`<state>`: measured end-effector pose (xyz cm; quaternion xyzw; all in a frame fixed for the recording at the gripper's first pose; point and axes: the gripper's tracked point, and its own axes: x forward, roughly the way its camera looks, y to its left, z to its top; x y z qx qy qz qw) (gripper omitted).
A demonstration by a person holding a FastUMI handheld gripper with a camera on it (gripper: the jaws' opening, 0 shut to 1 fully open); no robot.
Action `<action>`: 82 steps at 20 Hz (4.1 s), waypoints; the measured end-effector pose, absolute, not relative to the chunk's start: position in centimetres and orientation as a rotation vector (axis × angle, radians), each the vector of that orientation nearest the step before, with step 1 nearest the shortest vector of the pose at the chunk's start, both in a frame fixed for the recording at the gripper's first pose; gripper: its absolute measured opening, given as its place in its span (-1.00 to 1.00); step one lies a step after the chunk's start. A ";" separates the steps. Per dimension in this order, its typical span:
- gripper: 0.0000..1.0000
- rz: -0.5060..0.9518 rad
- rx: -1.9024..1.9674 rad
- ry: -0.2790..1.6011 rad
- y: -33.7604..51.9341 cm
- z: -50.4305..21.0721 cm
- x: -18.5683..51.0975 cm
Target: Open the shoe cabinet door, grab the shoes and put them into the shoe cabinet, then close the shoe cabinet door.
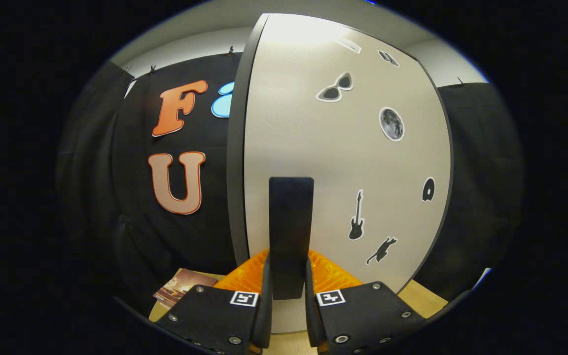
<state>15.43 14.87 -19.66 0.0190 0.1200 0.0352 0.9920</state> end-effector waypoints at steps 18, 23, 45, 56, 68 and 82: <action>-0.56 0.032 0.100 0.232 5.5 -18.6 3.9; -0.62 0.000 0.105 0.229 3.1 -18.6 2.3; -0.66 -0.188 0.130 0.240 -9.5 -20.1 -0.8; -0.05 -0.431 0.137 0.304 -19.0 -22.5 -6.9; 0.83 -0.243 0.116 0.233 -5.1 -21.3 -8.1; 0.87 -0.003 0.043 0.456 7.7 -37.4 -2.2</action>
